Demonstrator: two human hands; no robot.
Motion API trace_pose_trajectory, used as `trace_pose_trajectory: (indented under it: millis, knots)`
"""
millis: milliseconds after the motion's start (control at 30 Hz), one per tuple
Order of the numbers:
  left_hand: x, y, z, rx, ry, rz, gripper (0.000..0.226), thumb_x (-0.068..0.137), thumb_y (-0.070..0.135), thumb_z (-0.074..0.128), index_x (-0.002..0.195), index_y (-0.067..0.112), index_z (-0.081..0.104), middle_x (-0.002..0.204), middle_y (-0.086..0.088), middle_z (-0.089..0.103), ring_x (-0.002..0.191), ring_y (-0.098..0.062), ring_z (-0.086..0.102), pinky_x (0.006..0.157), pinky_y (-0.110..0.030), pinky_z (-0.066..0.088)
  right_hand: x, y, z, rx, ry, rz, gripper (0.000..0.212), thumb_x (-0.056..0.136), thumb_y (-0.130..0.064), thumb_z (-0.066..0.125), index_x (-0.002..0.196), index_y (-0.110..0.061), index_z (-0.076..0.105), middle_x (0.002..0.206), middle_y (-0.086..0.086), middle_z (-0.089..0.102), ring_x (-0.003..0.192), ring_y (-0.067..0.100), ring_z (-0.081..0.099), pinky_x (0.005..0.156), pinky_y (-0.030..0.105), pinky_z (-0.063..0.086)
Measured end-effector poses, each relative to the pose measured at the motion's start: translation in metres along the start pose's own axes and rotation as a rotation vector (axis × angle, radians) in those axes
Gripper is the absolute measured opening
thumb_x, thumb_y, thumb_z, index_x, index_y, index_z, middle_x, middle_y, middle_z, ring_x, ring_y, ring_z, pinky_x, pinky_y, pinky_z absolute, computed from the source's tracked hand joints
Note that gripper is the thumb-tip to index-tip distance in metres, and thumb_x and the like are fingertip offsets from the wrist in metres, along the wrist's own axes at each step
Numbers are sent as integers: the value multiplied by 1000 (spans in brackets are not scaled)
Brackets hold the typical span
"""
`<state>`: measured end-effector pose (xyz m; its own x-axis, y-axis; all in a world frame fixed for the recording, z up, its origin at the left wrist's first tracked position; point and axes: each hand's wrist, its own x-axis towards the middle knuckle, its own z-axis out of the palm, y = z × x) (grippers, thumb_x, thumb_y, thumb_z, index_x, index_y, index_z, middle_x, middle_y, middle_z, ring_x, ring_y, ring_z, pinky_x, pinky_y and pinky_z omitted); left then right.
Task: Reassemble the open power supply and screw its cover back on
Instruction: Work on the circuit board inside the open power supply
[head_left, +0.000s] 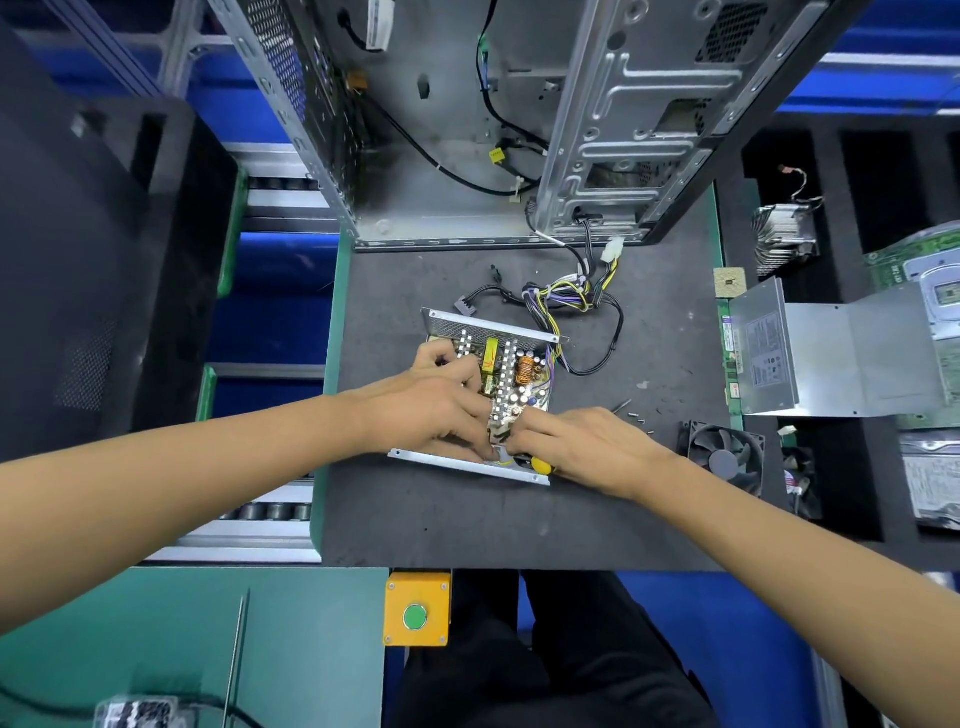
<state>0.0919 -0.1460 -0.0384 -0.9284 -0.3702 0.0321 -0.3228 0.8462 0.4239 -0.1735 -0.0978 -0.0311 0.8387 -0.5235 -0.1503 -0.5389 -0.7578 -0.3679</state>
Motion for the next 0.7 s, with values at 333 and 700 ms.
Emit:
trace_pose_trajectory:
  millis: [333,700]
  knots:
    - [3,3,-5,18,-55,18,30,104,59,46,107,46,73,83,19,55,93,-11,34,94,-29,11,-1,-6,0,0,85,9,57,68,11,70,114,-20,57,109,2,58,58,27,47,40,37,45]
    - [15,5,-4,60,-85,-36,27,97,61,56,91,44,76,71,22,61,86,-8,28,86,-33,18,0,-8,2,10,119,40,45,68,8,68,108,-15,66,101,5,62,56,28,47,41,37,46]
